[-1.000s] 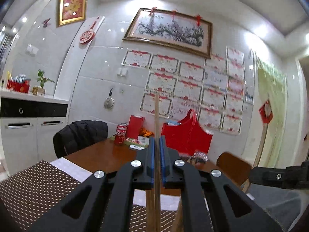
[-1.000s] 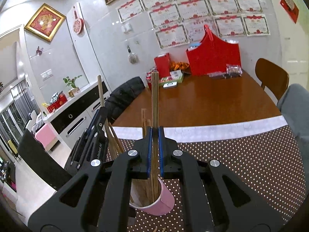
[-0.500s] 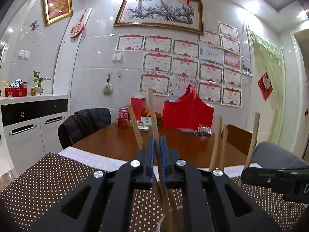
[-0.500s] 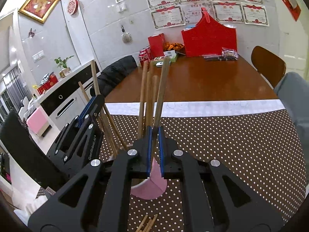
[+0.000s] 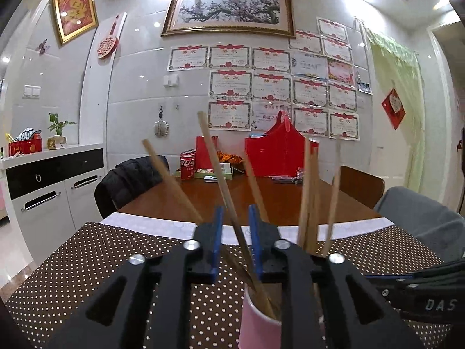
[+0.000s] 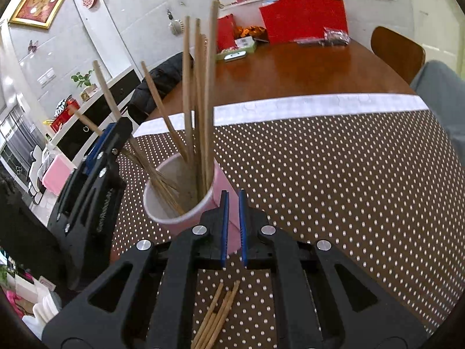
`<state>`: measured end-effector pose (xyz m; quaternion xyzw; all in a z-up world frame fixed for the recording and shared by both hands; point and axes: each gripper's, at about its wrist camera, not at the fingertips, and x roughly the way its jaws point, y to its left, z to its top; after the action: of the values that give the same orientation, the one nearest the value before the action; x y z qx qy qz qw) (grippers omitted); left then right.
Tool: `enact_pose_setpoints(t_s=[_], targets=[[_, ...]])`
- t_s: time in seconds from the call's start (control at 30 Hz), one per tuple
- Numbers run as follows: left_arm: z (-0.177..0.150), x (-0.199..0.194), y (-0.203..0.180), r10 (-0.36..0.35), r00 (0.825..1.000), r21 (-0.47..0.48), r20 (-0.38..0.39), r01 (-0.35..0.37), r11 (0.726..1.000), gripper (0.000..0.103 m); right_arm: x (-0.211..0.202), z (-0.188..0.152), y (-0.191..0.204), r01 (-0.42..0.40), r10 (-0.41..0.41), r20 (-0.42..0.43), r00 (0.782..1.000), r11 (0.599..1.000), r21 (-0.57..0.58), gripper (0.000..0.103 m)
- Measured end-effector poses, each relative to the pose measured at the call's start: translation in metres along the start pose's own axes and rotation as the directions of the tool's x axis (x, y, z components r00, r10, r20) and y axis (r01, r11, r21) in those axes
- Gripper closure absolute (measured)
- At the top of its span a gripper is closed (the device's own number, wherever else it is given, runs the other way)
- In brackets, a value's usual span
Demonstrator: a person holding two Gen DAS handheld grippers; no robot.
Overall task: Organize utensils
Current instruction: 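Open the right tool to drop its chopstick into the cup while the left tool releases its own, then move both open tools back down to the chopstick pile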
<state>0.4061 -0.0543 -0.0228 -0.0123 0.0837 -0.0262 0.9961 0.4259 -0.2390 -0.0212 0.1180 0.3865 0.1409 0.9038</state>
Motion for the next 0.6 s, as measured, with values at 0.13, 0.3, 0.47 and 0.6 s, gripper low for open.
enact_pose_setpoints(t_s=[0.13,0.3,0.47,0.6], targets=[[-0.001,-0.011,0.0,-0.014,1.0,0.005,-0.013,0.014,1.0,0.082,-0.011,-0.01,-0.002,0.014,-0.014,0.01,1.0,1.0,0.012,0.035],[-0.001,-0.025,0.007,-0.026,0.999,-0.018,-0.035,0.025,1.0,0.082,-0.036,-0.019,0.008,0.056,-0.053,0.081,0.995,0.998,-0.038,0.035],[0.0,-0.041,0.016,-0.025,0.998,-0.046,-0.053,0.022,0.999,0.081,-0.055,-0.032,0.013,0.058,-0.055,0.088,0.995,0.998,-0.039,0.035],[-0.004,-0.057,0.025,-0.034,0.996,-0.06,-0.078,0.03,0.998,0.081,-0.067,-0.045,0.012,0.066,-0.063,0.086,0.994,0.998,-0.025,0.034]])
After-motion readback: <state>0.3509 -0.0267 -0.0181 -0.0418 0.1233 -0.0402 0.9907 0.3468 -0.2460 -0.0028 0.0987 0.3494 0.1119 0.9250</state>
